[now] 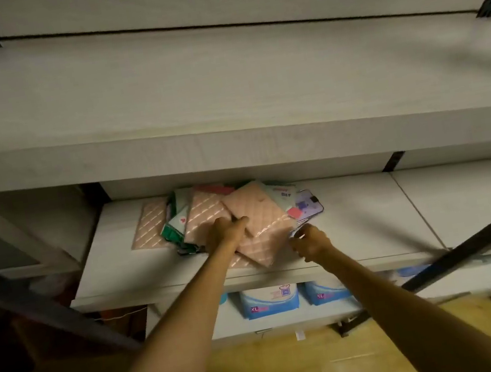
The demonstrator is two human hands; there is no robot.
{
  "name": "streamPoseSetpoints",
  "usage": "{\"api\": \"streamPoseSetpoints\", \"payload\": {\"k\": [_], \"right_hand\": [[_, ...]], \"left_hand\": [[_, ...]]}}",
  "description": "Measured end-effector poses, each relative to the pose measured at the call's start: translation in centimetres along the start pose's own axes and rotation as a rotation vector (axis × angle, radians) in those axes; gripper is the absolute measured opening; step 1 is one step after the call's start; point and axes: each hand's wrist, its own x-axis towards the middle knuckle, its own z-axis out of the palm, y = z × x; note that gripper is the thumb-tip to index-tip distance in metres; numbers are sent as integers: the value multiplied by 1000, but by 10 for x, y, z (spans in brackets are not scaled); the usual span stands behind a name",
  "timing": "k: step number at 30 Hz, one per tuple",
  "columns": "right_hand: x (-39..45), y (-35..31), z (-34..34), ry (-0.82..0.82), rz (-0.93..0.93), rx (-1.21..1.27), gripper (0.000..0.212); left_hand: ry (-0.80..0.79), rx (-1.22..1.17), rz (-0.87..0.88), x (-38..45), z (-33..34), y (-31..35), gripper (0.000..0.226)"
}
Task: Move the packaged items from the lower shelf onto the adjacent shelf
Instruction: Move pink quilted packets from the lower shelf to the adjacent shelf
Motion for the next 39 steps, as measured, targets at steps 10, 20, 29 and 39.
{"api": "streamPoseSetpoints", "payload": {"k": [10,20,29,39], "right_hand": [[9,-9,22,-158,181,370,45],[22,-21,18,-151,203,663,44],[19,-21,-19,-148,334,1076,36],[8,3,-64,144,128,724,24]], "left_hand": [[-32,-308,-56,-3,13,33,50],[-63,-422,-54,-1,-35,10,29],[-173,-560,3,-3,-54,-14,33],[-331,-644,44,-20,-62,-15,35]]}}
